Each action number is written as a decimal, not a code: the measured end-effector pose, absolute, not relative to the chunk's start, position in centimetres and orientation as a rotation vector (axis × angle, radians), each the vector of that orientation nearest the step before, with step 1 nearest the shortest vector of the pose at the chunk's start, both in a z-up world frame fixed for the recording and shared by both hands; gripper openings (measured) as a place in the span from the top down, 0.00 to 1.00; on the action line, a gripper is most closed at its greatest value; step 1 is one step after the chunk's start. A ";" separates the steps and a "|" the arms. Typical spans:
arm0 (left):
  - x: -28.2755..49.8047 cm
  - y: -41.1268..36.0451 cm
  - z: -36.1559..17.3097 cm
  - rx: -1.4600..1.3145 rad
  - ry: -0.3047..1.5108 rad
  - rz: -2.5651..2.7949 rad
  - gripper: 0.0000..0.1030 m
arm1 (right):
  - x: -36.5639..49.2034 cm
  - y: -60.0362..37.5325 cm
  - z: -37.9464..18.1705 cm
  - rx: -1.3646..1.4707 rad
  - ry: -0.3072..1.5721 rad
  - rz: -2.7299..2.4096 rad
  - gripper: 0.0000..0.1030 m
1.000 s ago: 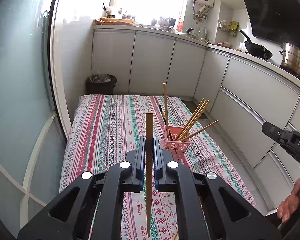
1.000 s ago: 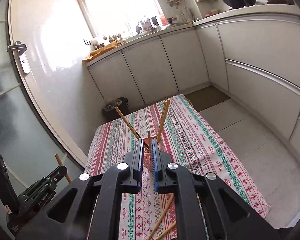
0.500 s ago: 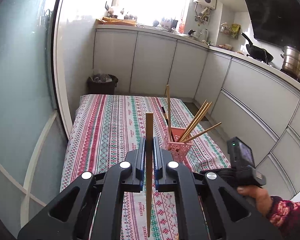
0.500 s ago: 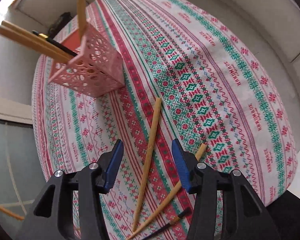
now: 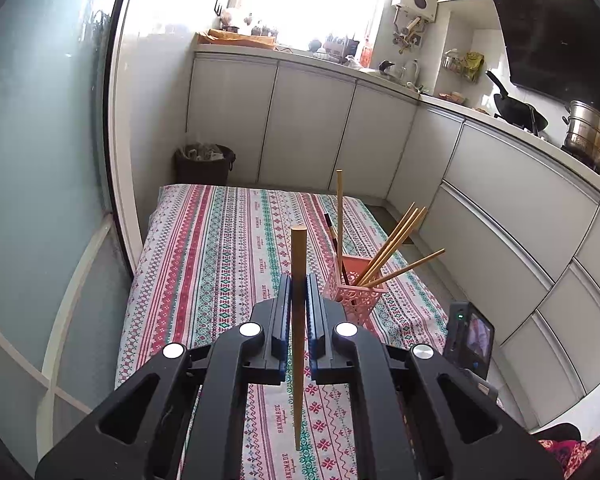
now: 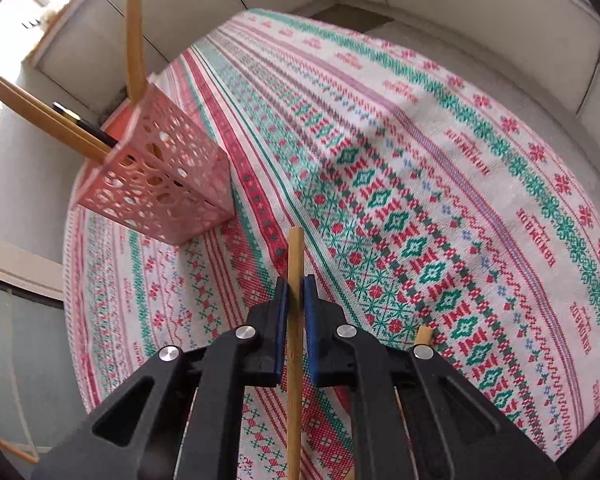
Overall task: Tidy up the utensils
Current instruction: 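Carry both held chopsticks upright over the pink cup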
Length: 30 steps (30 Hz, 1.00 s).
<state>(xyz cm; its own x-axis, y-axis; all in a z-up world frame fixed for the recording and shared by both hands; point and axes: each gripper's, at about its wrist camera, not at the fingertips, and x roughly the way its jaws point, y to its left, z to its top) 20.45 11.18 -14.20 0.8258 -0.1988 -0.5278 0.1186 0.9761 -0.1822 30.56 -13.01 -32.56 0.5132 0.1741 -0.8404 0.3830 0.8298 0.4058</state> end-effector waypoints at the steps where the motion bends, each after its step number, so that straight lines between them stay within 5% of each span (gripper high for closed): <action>1: 20.4 11.1 -14.1 -0.149 0.569 -0.171 0.94 | 29.8 -13.3 -31.5 0.604 0.998 -0.122 0.92; 15: 19.7 8.5 -12.2 -0.157 0.463 -0.244 0.94 | 23.5 -16.1 -15.6 0.473 0.555 0.023 0.92; 30: 25.2 5.2 -7.0 -0.155 0.363 -0.276 0.94 | 24.8 -22.0 -7.0 0.429 0.425 0.028 0.92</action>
